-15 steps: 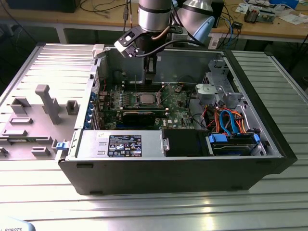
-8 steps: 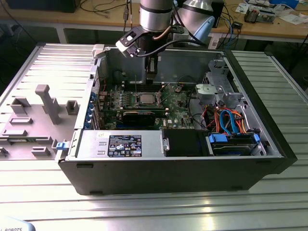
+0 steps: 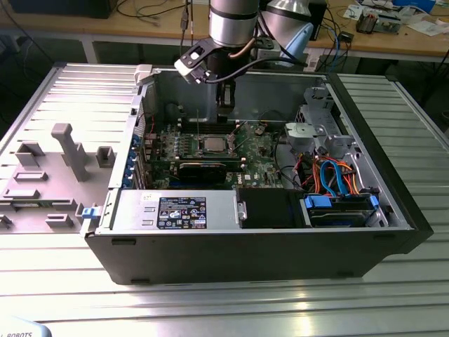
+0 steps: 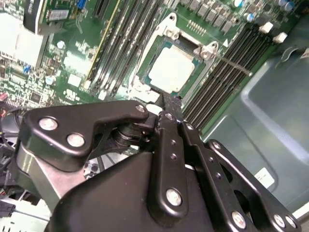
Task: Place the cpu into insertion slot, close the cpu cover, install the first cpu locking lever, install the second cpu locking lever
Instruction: 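Close the cpu cover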
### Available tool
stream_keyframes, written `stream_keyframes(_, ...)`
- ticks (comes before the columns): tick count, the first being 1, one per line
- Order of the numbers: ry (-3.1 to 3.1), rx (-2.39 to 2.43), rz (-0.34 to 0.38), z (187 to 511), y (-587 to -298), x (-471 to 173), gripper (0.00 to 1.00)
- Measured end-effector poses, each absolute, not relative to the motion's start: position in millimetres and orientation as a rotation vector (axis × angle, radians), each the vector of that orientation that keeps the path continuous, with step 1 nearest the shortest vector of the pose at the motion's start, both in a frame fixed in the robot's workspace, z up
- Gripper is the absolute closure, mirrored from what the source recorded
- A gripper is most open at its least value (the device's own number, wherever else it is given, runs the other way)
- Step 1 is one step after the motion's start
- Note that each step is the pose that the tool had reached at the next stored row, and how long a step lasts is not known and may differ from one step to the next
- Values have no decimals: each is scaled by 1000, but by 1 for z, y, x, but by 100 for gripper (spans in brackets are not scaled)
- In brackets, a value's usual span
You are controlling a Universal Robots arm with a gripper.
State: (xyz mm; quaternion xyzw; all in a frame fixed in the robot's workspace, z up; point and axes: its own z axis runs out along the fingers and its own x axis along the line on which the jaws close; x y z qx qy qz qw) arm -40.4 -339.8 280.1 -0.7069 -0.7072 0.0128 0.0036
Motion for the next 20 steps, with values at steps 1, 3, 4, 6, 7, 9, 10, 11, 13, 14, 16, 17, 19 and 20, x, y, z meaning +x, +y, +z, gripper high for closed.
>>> stream_keyframes(1, -2217, -2216, 40, 280, -340, -38, 89)
stream_keyframes(3, -2217, -2216, 40, 280, -340, -32, 89)
stream_keyframes(4, -2217, -2216, 40, 280, -340, -30, 89)
stream_keyframes(6, -2217, -2216, 40, 280, -340, -25, 89)
stream_keyframes(7, -2217, -2216, 41, 280, -340, -22, 89)
stream_keyframes(9, -2217, -2216, 41, 280, -340, -19, 89)
stream_keyframes(10, -2217, -2216, 41, 280, -340, -18, 89)
stream_keyframes(11, -2217, -2216, 41, 280, -340, -17, 89)
stream_keyframes(13, -2217, -2217, 41, 279, -340, -14, 89)
stream_keyframes(14, -2217, -2217, 41, 279, -339, -13, 89)
stream_keyframes(16, -2217, -2217, 42, 279, -339, -10, 89)
stream_keyframes(17, -2217, -2217, 42, 279, -339, -8, 89)
stream_keyframes(19, -2217, -2217, 42, 279, -339, -6, 89)
stream_keyframes(20, -2218, -2217, 43, 279, -339, -4, 89)
